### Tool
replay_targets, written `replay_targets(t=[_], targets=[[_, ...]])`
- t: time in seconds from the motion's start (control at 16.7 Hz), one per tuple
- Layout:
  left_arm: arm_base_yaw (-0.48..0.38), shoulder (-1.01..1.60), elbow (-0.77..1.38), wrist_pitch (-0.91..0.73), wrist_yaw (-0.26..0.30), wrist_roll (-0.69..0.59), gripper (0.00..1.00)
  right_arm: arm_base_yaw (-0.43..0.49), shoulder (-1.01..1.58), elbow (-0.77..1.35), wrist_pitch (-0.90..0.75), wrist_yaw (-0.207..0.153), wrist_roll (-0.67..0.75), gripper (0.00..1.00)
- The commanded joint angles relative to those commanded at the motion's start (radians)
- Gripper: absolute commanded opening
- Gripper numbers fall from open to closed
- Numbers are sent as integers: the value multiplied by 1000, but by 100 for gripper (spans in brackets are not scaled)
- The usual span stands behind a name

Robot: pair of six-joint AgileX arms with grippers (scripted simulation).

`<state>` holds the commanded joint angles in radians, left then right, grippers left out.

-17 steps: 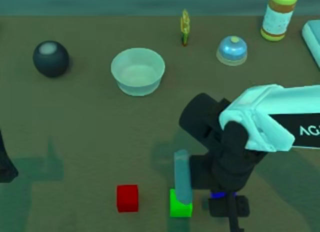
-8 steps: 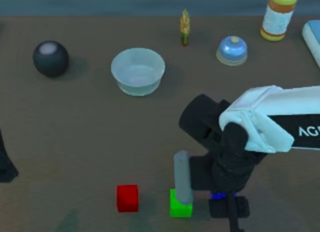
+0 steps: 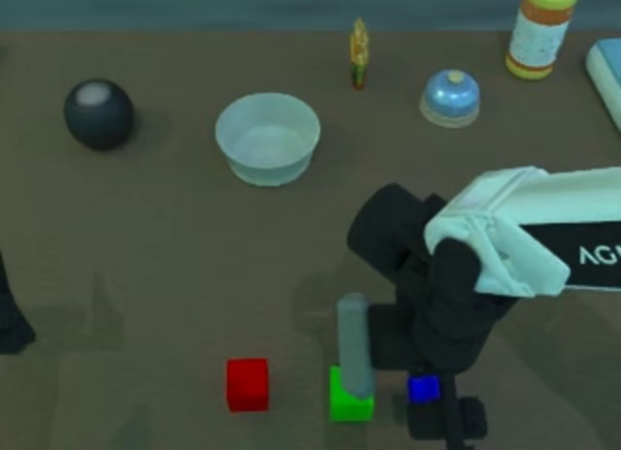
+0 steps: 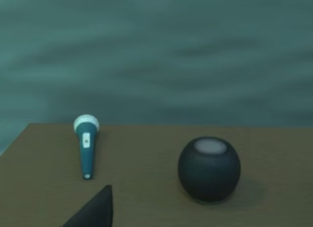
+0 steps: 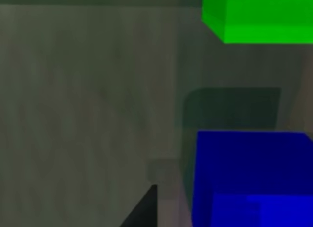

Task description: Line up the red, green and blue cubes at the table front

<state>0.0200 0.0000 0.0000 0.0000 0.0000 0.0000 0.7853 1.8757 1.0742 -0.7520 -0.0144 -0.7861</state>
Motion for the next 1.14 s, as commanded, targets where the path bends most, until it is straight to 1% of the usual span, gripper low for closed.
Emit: replay_targets(t=[0.06,0.66,0.78,0.96,1.14], targets=[[0,0,0,0,0,0,100,0,0,0,0,0,0,100],[0,0,0,0,0,0,100,1,-6,13,-17,0,-2,100],[0,0,0,0,0,0,100,5,-29,47,-76,-1,-6,100],[0,0,0,0,0,0,100,4,-79,115,-209,-1,-7,100],[0,0,0,0,0,0,100,4,-116,156,-271,-1,-7,100]])
